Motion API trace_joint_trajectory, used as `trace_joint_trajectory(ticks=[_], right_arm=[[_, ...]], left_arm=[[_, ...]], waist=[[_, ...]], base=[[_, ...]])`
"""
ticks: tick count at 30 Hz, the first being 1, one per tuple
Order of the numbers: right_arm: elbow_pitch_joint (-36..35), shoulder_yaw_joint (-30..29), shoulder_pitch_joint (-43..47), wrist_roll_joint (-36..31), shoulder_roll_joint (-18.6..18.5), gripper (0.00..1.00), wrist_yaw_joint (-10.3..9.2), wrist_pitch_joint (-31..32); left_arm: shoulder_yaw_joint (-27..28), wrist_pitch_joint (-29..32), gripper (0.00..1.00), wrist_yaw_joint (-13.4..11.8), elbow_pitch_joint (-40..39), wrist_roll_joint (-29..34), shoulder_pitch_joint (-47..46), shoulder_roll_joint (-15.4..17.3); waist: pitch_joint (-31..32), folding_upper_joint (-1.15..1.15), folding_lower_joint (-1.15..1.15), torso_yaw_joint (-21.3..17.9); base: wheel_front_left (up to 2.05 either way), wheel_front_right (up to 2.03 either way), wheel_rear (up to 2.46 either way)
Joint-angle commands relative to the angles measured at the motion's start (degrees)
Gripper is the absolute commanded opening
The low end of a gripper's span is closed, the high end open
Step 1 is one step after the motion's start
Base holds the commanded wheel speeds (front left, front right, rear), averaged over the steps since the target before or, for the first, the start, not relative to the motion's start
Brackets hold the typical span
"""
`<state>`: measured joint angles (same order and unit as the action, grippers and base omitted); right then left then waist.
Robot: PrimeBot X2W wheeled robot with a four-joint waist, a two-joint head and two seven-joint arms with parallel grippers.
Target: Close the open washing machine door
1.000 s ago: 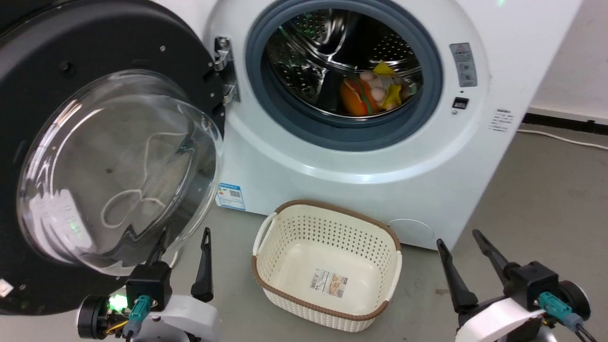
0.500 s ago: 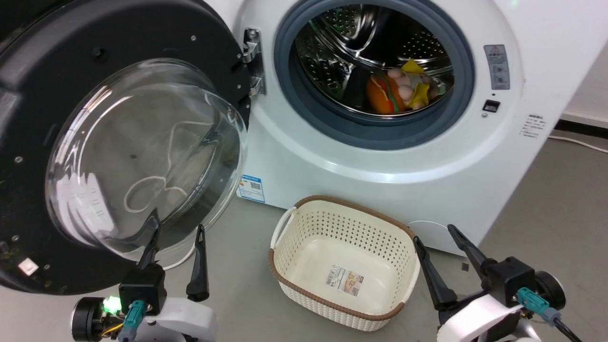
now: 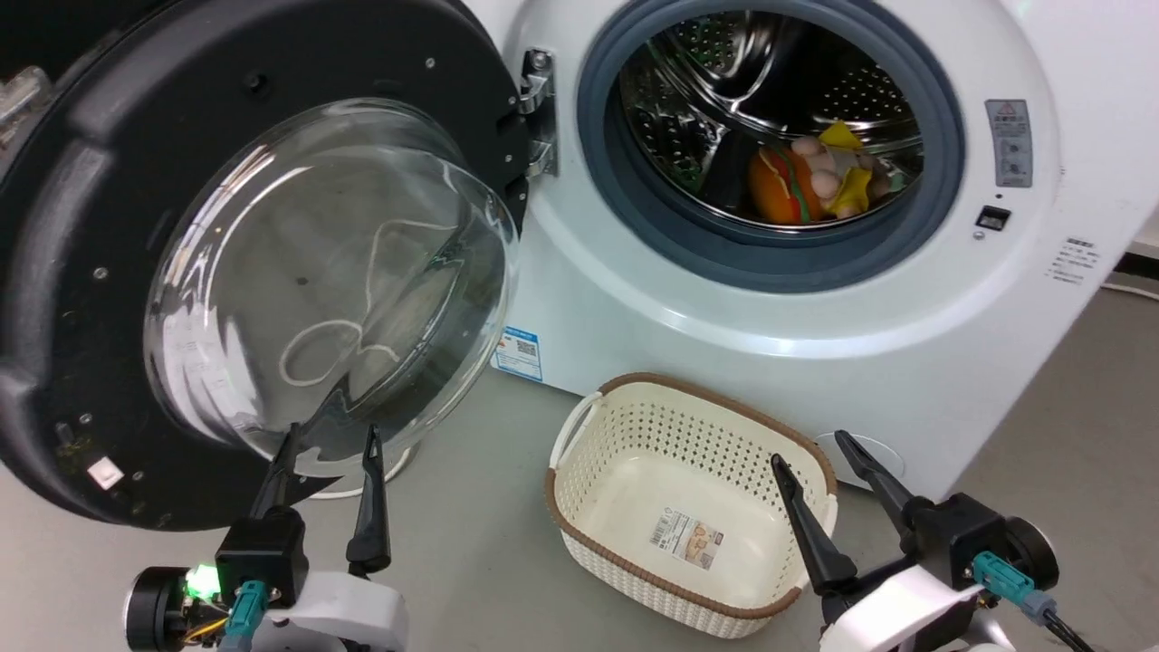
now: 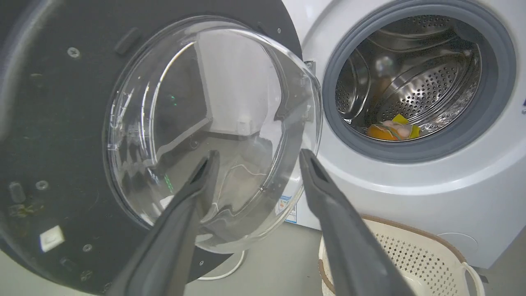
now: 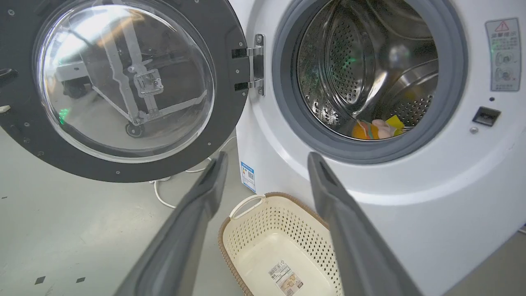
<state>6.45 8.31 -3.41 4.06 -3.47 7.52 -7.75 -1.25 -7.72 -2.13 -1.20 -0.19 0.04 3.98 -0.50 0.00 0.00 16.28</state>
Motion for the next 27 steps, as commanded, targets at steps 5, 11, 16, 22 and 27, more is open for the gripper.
trace_joint_trajectory(ticks=[5,11,16,22,27], right_arm=[[0.64,0.46,-0.52,0.68,-0.27,1.0,-0.02,-1.16],[1.0,0.71,-0.25,0.97,-0.2,1.0,-0.02,-1.88],[1.15,0.16,0.22,1.57,-0.07,1.0,-0.02,-2.47],[0.78,-1.84,1.37,1.79,-0.04,1.0,-0.02,-3.19],[0.31,-1.91,1.51,0.93,-0.86,1.0,-0.02,-3.79]], left_arm=[[0.11,-1.17,1.0,-0.49,-0.42,-0.35,0.55,0.24],[-0.21,-1.89,0.78,0.21,-0.16,-0.96,0.46,0.21],[-0.06,-2.49,0.0,1.61,-0.09,-1.64,0.15,0.31],[3.44,-3.21,0.0,4.1,-3.81,-5.53,-2.87,-0.23],[8.13,-3.8,0.0,6.71,-5.2,-7.94,-7.96,1.69]], waist=[[0.03,0.0,0.0,1.48],[-0.02,0.0,0.0,2.93],[-0.22,0.0,0.0,4.25],[-1.78,0.0,0.0,5.89],[-4.02,0.0,0.0,6.06]], base=[[0.0,0.0,0.0],[0.0,0.0,0.0],[0.0,0.0,0.0],[0.0,0.0,0.0],[0.0,0.0,0.0]])
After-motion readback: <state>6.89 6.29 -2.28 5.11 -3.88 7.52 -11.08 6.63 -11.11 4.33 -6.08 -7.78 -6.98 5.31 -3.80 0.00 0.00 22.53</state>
